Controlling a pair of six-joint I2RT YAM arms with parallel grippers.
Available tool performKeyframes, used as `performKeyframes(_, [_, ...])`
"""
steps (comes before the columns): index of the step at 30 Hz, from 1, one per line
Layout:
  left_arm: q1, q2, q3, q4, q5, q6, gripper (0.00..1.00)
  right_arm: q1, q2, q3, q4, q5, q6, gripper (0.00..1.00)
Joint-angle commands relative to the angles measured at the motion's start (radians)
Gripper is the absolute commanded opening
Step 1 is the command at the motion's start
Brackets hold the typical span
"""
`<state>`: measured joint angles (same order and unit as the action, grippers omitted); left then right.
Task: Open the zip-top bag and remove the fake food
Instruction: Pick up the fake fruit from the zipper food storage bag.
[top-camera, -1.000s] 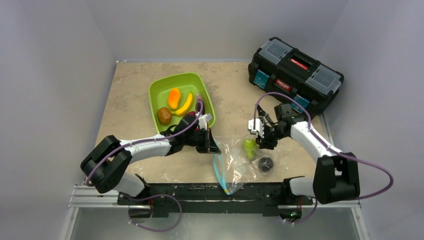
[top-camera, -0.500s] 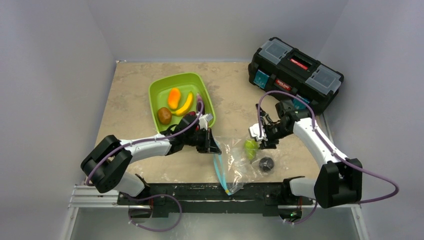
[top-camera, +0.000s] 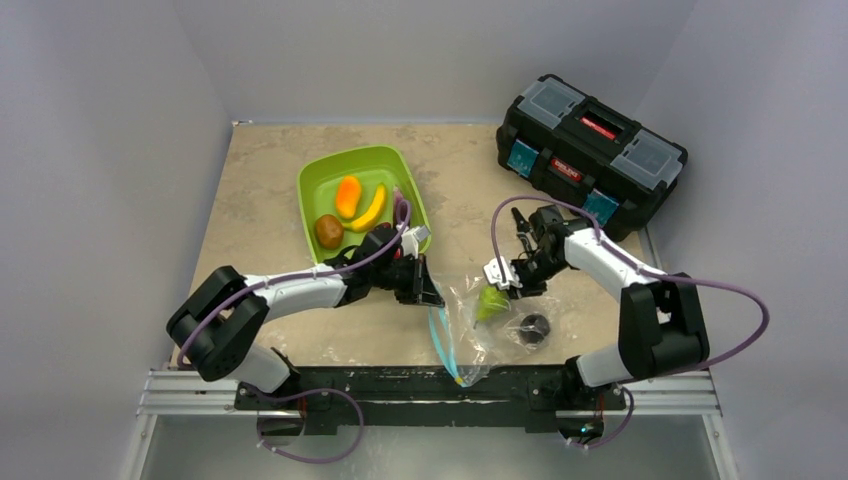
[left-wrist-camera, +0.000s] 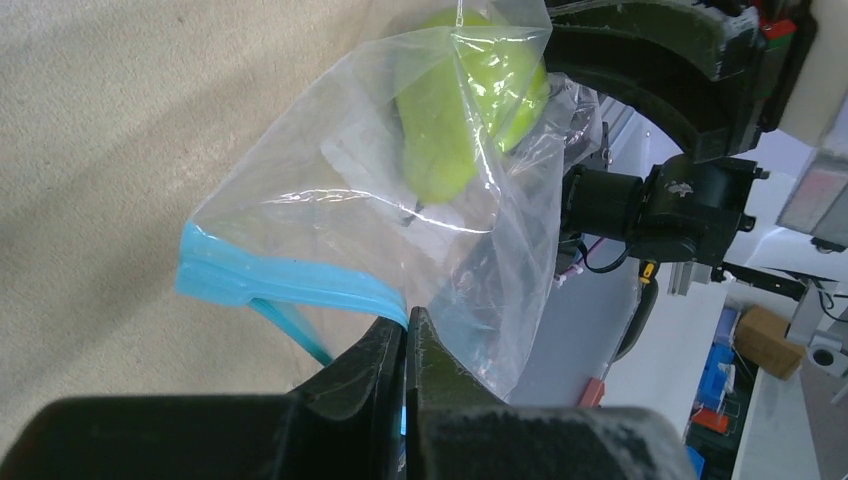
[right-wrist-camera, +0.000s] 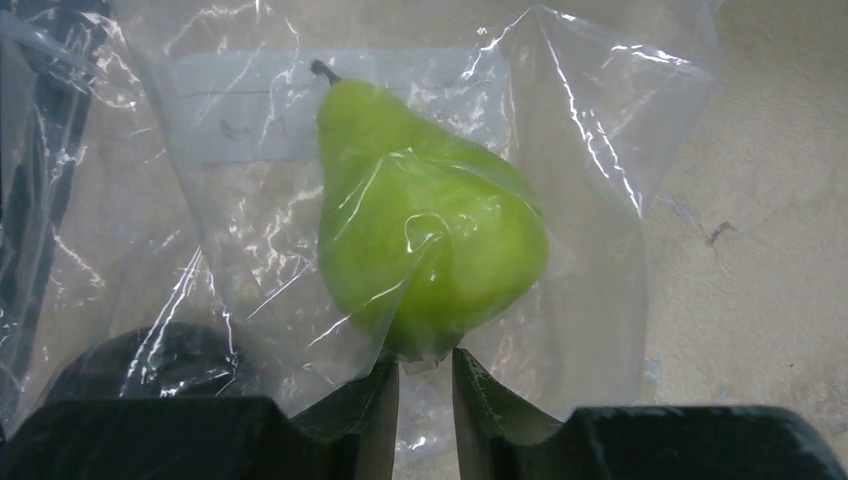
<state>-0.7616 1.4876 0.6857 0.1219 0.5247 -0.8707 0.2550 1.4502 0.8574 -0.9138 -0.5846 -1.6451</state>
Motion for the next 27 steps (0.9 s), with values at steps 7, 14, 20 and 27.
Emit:
performKeyframes(7, [-0.002,0.051,0.071,-0.019,0.034,0.052,0.00,0.177,0.027,-0.066,0.131,0.051,0.150,0.13])
performKeyframes(14, [-0.002,0.054,0.074,-0.033,0.036,0.069,0.00,0.209,-0.014,-0.036,0.095,-0.002,0.201,0.30])
performKeyframes(20, [-0.002,0.038,0.062,-0.005,0.041,0.073,0.00,0.193,-0.108,0.049,-0.049,-0.040,0.147,0.42])
performKeyframes(27, [-0.002,0.036,0.064,0.038,0.068,0.080,0.00,0.198,-0.151,0.123,-0.173,-0.120,0.089,0.50])
